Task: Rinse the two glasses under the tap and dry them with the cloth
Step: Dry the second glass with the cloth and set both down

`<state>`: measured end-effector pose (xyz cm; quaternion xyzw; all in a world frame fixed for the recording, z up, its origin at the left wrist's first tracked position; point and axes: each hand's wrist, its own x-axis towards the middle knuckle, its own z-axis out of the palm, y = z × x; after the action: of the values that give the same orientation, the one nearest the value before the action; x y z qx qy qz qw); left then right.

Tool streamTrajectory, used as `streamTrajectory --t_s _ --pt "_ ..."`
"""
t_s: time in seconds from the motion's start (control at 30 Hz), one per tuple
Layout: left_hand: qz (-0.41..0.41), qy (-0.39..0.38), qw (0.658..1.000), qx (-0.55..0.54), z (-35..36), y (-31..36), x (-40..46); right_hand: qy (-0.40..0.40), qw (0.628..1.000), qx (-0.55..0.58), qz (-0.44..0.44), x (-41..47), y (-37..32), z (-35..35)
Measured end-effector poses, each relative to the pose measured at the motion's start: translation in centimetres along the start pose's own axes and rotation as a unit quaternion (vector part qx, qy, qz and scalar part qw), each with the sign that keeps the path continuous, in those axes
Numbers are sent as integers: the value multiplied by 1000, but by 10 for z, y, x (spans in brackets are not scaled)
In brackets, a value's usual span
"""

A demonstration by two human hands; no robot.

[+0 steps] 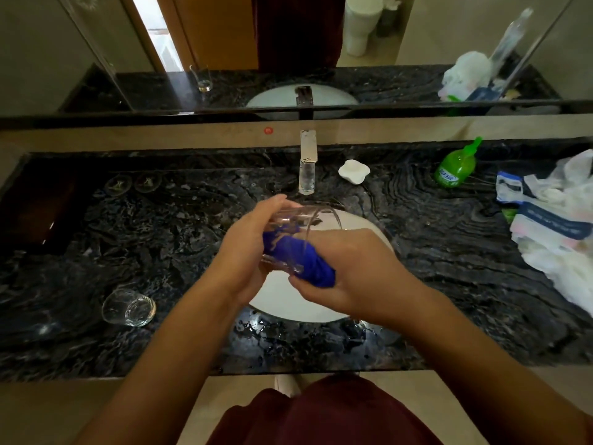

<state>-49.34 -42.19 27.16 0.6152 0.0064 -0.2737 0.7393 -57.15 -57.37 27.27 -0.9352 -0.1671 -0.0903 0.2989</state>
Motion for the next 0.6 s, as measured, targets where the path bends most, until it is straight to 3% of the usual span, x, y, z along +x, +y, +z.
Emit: streamTrajectory --t_s 0.07,0.13,0.23,0.3,0.33,0.4,0.5,0.6 --pt "3 1 1000 6 -1 -1 1 -14 999 48 20 1 5 -3" --pt "78 -10 996 47 -3 -5 0 0 973 210 91 1 10 -8" --pt "279 -25 948 153 -8 -12 -4 46 839 502 203 3 6 -5" --pt "379 -7 900 216 -8 -18 -6 22 788 575 217 2 3 2" --pt "403 16 885 233 -8 -19 -7 -9 793 573 207 0 2 2" --pt "402 52 882 240 -10 -19 -7 -71 840 508 180 -2 3 -3" --pt "282 21 944 171 -11 -13 -4 -123 924 342 117 -2 8 -16" --pt "115 2 992 53 -9 -12 -2 -150 973 171 25 3 6 -23"
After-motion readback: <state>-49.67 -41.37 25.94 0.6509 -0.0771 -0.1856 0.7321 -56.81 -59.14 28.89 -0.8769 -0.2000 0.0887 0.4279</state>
